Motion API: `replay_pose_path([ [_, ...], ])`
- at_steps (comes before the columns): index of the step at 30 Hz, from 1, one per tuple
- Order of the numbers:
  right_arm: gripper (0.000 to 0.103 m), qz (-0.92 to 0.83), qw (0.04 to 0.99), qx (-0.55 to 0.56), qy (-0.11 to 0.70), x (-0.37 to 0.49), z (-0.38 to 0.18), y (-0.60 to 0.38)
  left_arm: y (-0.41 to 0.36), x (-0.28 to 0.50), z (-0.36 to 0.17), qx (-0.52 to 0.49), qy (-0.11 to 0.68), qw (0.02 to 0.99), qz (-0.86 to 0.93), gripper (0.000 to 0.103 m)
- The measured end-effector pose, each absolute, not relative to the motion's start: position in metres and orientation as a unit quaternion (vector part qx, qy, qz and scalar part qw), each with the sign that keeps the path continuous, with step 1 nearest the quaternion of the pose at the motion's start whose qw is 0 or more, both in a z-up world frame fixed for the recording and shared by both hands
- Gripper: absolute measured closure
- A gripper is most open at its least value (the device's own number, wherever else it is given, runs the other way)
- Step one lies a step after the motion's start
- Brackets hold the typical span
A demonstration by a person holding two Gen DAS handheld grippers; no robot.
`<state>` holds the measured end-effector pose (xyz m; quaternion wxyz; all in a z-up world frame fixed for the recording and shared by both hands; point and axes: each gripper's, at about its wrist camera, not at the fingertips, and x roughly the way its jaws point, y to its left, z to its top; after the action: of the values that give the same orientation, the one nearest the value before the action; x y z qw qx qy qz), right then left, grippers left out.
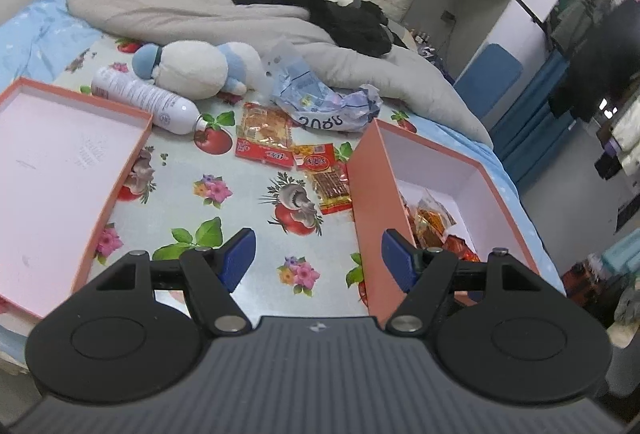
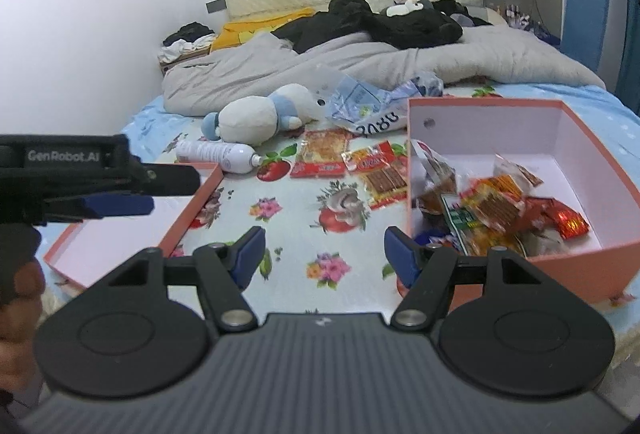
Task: Organize snacks
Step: 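Lift both open tools out of the box back toward the snack pile, then grasp the clear bread-snack packet with the left gripper while the right grasps the red-label stick packet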
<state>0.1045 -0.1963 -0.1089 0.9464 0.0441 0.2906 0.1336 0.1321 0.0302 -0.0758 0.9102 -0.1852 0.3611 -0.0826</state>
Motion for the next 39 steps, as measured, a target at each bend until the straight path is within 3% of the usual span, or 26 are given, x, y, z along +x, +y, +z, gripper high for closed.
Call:
replay_pose_path([
  [4,0.035,0.134,0.947,0.041,0.29,0.127,-0.12,-0.179,0.036,0.16,-0.087,-0.178,0.367,0.91,-0.074,0.028],
  [7,0.037,0.13,0.948,0.033,0.289,0.147,-0.13,-0.167,0.044,0.19,-0.097,-0.166,0.375,0.909,-0.067,0.017],
  [23,0.046,0.046,0.962,-0.002,0.268,0.268,-0.227,-0.121,0.047,0.401,-0.187,-0.094,0.411,0.901,-0.103,0.017],
  [30,0.046,-0.002,0.956,-0.051,0.289,0.32,-0.254,-0.11,0.033,0.477,-0.222,-0.077,0.435,0.892,-0.095,0.017],
  [39,0.046,-0.021,0.949,-0.029,0.312,0.366,-0.264,-0.118,0.013,0.55,-0.249,-0.027,0.462,0.884,-0.066,0.017],
])
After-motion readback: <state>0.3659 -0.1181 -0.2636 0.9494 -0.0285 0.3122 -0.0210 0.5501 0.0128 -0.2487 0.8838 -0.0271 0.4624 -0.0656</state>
